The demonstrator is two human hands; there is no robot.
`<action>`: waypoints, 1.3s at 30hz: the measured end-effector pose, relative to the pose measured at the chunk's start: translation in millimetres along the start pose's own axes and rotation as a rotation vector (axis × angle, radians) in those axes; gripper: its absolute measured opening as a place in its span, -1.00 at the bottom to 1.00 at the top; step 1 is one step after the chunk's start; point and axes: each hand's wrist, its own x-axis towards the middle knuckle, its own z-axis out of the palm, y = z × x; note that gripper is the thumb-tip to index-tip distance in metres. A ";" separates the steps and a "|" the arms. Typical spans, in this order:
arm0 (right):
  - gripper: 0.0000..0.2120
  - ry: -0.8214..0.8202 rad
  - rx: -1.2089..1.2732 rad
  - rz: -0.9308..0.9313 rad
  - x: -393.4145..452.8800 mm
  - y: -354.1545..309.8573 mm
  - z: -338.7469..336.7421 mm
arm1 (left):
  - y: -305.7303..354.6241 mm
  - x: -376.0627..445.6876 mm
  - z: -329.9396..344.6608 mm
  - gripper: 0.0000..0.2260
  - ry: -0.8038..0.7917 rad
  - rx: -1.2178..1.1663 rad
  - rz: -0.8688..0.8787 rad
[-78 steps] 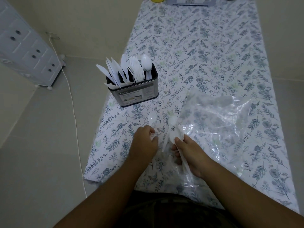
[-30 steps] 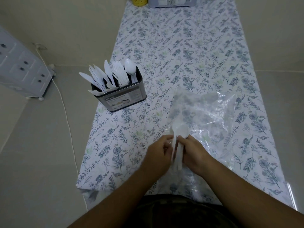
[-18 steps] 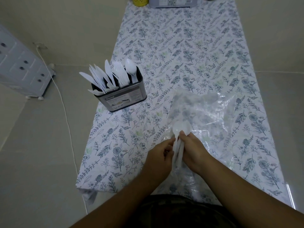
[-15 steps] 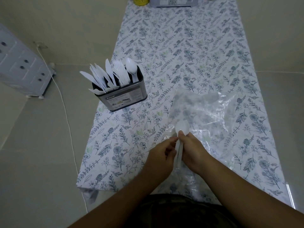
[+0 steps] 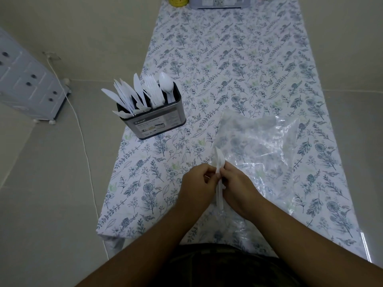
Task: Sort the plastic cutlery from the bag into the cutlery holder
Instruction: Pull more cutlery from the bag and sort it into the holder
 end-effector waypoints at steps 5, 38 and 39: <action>-0.58 0.015 -0.253 -0.065 -0.5 1.5 -3.5 | -4.3 -1.1 -3.9 -0.80 -0.007 -0.052 -0.053; -0.76 -0.018 -0.577 -0.804 101.6 -179.1 119.8 | 105.7 151.7 -155.4 -0.85 0.351 0.094 0.310; -0.76 -0.022 -0.579 -0.814 108.8 -181.7 123.9 | 105.3 157.0 -159.7 -0.85 0.355 0.102 0.310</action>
